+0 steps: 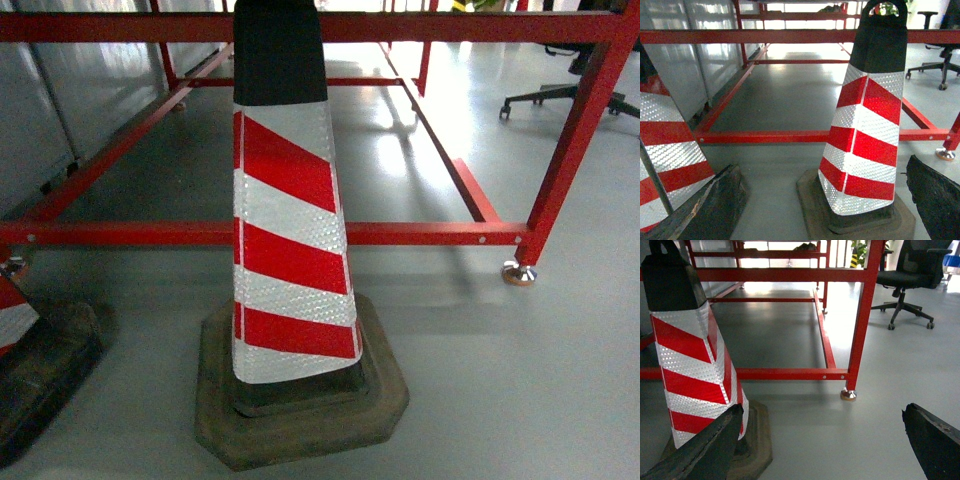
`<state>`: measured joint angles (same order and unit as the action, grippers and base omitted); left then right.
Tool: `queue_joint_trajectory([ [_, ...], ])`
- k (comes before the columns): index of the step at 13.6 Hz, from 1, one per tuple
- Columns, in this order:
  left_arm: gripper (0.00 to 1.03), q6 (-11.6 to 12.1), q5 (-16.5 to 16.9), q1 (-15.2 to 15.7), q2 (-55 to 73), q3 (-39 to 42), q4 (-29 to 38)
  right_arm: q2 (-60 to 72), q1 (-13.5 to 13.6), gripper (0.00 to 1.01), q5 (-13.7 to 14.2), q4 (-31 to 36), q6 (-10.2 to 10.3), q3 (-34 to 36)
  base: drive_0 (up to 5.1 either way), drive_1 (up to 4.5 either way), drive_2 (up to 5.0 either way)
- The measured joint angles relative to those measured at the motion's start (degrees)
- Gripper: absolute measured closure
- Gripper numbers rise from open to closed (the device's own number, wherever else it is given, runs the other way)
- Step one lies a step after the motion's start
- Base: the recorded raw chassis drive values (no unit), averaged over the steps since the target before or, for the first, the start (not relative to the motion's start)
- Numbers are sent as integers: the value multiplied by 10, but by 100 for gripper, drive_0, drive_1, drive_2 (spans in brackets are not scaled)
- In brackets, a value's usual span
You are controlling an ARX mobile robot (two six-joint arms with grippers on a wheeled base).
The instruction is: Pick blue part to blue bin on bottom shelf
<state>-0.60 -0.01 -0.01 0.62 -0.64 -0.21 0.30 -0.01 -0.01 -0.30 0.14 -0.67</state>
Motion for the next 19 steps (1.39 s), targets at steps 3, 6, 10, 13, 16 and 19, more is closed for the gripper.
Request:
queue_joint_trajectory([
  [3,5,0,0,0,0,0,0,0,0,3,0,0,0,0,0,0,0],
  [6,5,0,0,0,0,0,0,0,0,3,0,0,0,0,0,0,0],
  [10,5,0,0,0,0,0,0,0,0,3,0,0,0,0,0,0,0],
  [13,5,0,0,0,0,0,0,0,0,3,0,0,0,0,0,0,0],
  [16,5,0,0,0,0,0,0,0,0,3,0,0,0,0,0,0,0],
  [19,5,0,0,0,0,0,0,0,0,3,0,0,0,0,0,0,0],
])
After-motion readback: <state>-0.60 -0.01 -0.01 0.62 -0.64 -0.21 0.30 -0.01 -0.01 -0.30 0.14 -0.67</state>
